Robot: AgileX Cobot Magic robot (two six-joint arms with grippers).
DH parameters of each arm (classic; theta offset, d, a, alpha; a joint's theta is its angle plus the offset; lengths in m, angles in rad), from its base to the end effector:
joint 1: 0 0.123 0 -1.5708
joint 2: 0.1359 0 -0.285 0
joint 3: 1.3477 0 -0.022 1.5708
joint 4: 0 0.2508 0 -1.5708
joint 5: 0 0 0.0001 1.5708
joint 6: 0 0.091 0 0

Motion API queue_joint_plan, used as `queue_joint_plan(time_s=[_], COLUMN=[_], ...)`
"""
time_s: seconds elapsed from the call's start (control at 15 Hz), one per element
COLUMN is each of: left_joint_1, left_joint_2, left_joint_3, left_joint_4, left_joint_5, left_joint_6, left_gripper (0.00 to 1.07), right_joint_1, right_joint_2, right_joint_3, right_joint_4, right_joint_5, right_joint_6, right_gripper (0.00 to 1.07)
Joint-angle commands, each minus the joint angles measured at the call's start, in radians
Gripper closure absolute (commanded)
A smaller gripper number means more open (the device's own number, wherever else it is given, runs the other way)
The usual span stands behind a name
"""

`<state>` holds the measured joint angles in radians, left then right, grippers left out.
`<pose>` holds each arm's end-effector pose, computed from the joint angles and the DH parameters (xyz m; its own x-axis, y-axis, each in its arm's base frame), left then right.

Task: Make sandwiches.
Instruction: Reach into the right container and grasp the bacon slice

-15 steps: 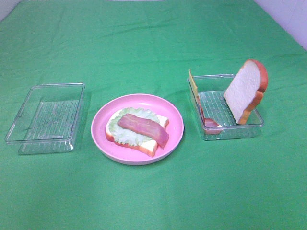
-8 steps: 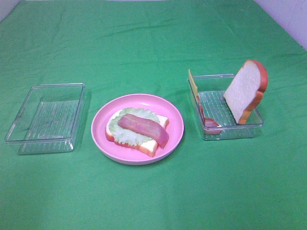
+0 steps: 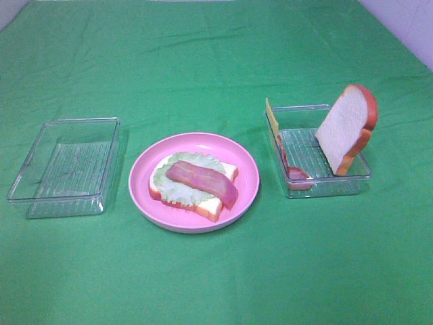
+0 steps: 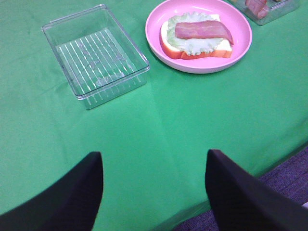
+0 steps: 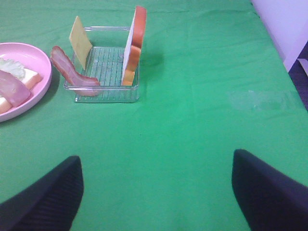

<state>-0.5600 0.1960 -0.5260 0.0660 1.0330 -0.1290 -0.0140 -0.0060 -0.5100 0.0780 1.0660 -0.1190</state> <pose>0.0240 -0.0090 0.2851 -0.5332 0.2223 -0.8163 0.4425 0.8956 -0.0451 -0.0072 0.0063 0.2798 -0.4400 -0.0748 -0.8949 -0.0831 0.9956 -0.0424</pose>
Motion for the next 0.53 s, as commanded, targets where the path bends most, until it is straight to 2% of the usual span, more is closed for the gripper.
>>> queue_joint_plan(time_s=[0.07,0.27,0.47,0.53], left_joint_1=[-0.001,-0.001,-0.001,-0.001], left_joint_2=[-0.046,-0.136,-0.226,-0.224], left_joint_3=[0.01,0.024,0.025,0.026], left_joint_4=[-0.01,-0.014,-0.023,-0.044], left_joint_5=[0.002,0.013,0.013,0.013], left_joint_6=[0.008,0.031,0.059,0.086], left_gripper=[0.46,0.46,0.46,0.46], right_joint_1=[-0.002,-0.002,-0.002,-0.002], right_joint_2=[0.006,0.101,0.338,0.419], right_joint_3=[0.001,-0.004,-0.023,-0.023], right_joint_4=[0.003,0.006,0.042,0.074], right_joint_5=[-0.012,-0.021,-0.147,-0.197], right_joint_6=[-0.012,-0.012,-0.012,-0.013], right_gripper=[0.28,0.29,0.29,0.29])
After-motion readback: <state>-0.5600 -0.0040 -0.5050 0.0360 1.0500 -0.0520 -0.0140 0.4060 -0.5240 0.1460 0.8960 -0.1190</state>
